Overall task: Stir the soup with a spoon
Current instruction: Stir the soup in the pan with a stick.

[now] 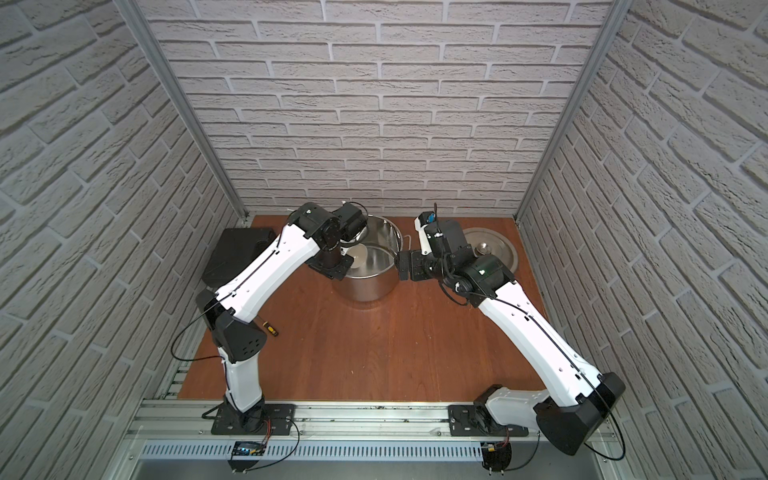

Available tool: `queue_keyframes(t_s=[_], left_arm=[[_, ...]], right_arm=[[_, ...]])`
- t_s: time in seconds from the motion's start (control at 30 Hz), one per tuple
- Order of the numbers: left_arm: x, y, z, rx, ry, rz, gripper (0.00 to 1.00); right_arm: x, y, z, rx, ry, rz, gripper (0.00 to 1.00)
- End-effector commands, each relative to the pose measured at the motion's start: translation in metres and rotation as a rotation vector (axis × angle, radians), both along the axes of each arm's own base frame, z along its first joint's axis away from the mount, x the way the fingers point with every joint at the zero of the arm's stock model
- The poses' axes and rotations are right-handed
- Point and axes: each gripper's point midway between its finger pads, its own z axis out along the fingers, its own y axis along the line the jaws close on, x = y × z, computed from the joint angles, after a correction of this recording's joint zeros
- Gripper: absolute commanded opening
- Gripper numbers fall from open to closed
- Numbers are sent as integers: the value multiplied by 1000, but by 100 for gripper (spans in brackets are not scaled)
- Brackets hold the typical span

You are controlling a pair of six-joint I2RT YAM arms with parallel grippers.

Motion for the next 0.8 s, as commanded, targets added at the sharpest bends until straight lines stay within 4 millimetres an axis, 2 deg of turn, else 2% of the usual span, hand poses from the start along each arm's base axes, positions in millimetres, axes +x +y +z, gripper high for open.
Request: queue_keyframes(t_s=[0.0, 0.07, 0.17, 0.33, 0.43, 0.6, 0.77], left_arm=[[-4, 34, 2, 143, 60, 19, 0], [6, 38, 3, 163, 48, 21, 0], [22, 29, 3, 130, 11, 23, 0], [41, -10, 1, 22, -42, -23, 0], [46, -31, -4, -20, -46, -46, 0], [39, -61, -9, -93, -28, -87, 0], [17, -64, -11, -66, 13, -119, 0]], right_arm=[[4, 4, 13, 46, -40, 2, 97], [3, 3, 14, 43, -44, 0, 98], [-1, -3, 16, 32, -53, -9, 97], [-8, -12, 16, 8, -63, -24, 98], [-10, -16, 17, -2, -67, -28, 98], [-12, -17, 19, -7, -71, -29, 98], [-13, -16, 20, 3, -70, -28, 98]])
